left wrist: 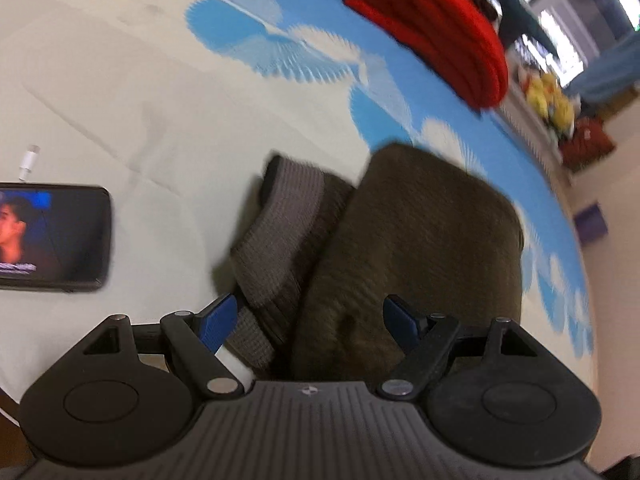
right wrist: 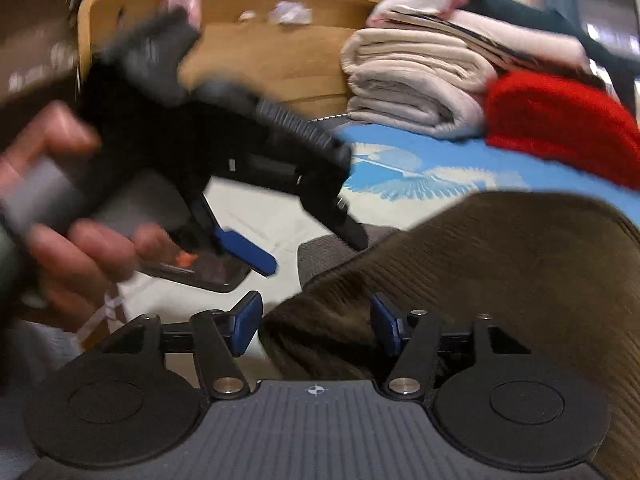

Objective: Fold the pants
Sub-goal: 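Fold the held pants over onto the stack with the right tool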

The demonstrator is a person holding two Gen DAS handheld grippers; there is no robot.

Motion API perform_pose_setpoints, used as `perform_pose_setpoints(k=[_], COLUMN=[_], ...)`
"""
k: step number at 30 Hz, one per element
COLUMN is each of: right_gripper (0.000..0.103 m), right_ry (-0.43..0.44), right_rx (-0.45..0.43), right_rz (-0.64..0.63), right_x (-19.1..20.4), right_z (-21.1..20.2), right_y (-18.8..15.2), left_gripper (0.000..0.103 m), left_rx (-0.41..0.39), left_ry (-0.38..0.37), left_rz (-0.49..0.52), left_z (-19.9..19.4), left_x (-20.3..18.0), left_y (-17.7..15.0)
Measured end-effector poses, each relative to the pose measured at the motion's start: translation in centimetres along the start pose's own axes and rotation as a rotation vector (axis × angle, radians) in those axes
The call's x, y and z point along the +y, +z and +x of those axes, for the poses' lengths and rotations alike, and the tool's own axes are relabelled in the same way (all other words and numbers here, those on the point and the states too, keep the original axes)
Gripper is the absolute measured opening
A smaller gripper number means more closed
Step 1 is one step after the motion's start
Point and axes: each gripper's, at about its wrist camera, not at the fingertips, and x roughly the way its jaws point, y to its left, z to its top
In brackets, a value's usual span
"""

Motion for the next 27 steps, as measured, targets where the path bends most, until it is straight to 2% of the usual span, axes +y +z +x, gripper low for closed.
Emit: perform_pose_setpoints(k=[1,3,4,5,6,8,11,14,17,18,20,21,24,25,26,27], right_gripper=[0.068,0.068,0.07,0.071,0.071,0.071,0.072,0.075,0.075,0.074,0.073,0.072,0.072,0.072,0.072,0.072], right_ry=[-0.008,-0.074,-0.101,-0.153,-0.203,-0.255,-0.261,-0.296,-0.311,-0.306,-0.272,-0.255,-0.194,-0.184,-0.18,-0.179], right_rx=[-0.006,0.001,-0.013,-0.017,-0.014,0.013,0.041,0.014,-0.011,-0.025,-0.059,-0.071,-0.097,-0.08,-0.054,-0.021], right_rz=[0.032,0.068,0.083,0.079,0.062,0.027,0.03,0.024,0.087,0.109,0.141,0.15,0.164,0.162,0.161,0.164], right_x=[-0.4,-1.7,-2.7,-3.2,-3.6,-4.0,-3.8,-3.2,-3.4,-3.6,-3.8,-3.8,-3.8,-3.8,-3.9,-4.0], right_z=[-1.7,-4.5,-6.1,-7.0,-7.7,-7.9,-7.1,-6.4,-6.4,-6.7,-7.9,-8.3,-8.7,-8.3,-7.7,-7.1], right_y=[-0.4,-0.6,-0.8,-0.9,-1.1,-1.7,-3.1,-3.8,-3.2,-2.7,-2.0,-1.7,-1.5,-1.8,-2.2,-2.7], left_gripper=[0.083,0.072,0.059,0.041,0.035,0.023,0.02,0.019,0.019,0.019,0.019,0.019,0.019,0.027,0.027,0.028], left_rx=[0.021,0.058,0.054,0.038,0.02,0.018,-0.015,-0.047,-0.093,-0.113,-0.131,-0.121,-0.026,-0.02,-0.025,-0.032], left_ry=[0.008,-0.001,0.001,0.043,0.084,0.084,0.071,0.027,-0.028,-0.046,-0.018,0.018,0.121,0.123,0.095,0.081], left_rz=[0.015,0.045,0.067,0.097,0.121,0.109,0.13,0.164,0.179,0.169,0.154,0.124,0.069,0.024,-0.013,-0.006], left_z=[0.6,1.4,1.4,1.3,1.2,0.3,-1.0,-2.7,-5.2,-5.9,-6.2,-5.5,-1.3,-0.3,-0.2,-0.7], left_x=[-0.4,-1.4,-2.0,-2.6,-3.1,-3.4,-5.3,-7.9,-9.1,-8.5,-6.0,-3.9,1.1,2.4,3.2,3.2], left_y=[-0.3,-1.1,-1.4,-1.6,-1.8,-1.6,0.1,2.9,4.9,5.1,4.3,3.4,-0.2,-1.0,-1.1,-0.8])
